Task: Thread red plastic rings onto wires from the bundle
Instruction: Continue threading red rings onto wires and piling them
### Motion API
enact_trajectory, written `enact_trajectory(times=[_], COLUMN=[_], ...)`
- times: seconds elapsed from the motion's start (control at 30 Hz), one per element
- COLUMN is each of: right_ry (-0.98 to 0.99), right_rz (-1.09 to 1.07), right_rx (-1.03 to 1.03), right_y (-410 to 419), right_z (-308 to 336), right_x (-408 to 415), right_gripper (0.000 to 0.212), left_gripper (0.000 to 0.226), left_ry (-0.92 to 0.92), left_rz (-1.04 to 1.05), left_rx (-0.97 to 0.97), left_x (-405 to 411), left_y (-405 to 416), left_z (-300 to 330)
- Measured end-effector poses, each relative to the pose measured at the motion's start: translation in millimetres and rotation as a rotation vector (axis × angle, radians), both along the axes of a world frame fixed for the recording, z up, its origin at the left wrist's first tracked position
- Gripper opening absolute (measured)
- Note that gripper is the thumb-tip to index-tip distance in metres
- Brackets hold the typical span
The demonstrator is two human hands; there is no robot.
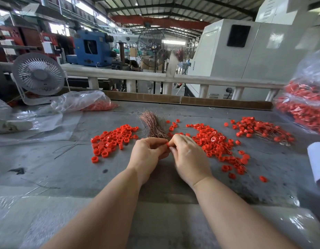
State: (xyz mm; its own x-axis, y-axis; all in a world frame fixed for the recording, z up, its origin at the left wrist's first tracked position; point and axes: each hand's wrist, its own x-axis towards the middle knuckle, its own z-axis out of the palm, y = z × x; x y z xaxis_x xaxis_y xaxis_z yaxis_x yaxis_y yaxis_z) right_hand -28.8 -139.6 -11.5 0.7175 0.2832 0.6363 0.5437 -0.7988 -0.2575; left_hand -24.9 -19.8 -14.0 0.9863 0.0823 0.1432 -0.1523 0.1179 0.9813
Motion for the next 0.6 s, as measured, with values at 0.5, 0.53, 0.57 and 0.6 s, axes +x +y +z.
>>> enact_trajectory(times=[0.5,0.53,0.57,0.6], right_ry=[0.028,0.03,0.032,0.033], right_rz=[0.002,0.004,0.005,0.006], right_rx=[0.022,0.026,0.029,0.031], right_y=[-1.3,-1.5,-1.6,-1.7], right_z=[-1.9,-1.8,-1.7,-1.6], right_x=[1.0,1.1,1.0,1.0], right_gripper=[0.007,0.007,0.007,0.007], left_gripper=[0.018,0.018,0.019,0.019], left_ry=[-0.007,-0.007,-0.006,-0.005], left_rz=[0.009,0.01,0.012,0.012], left_rx=[0.04,0.042,0.045,0.047], left_x=[-0.6,-0.5,-0.3,-0.2], left_y=[-0.3,-0.1,-0.2,-0.3], left_z=[-1.3,-1.5,-1.6,-1.7])
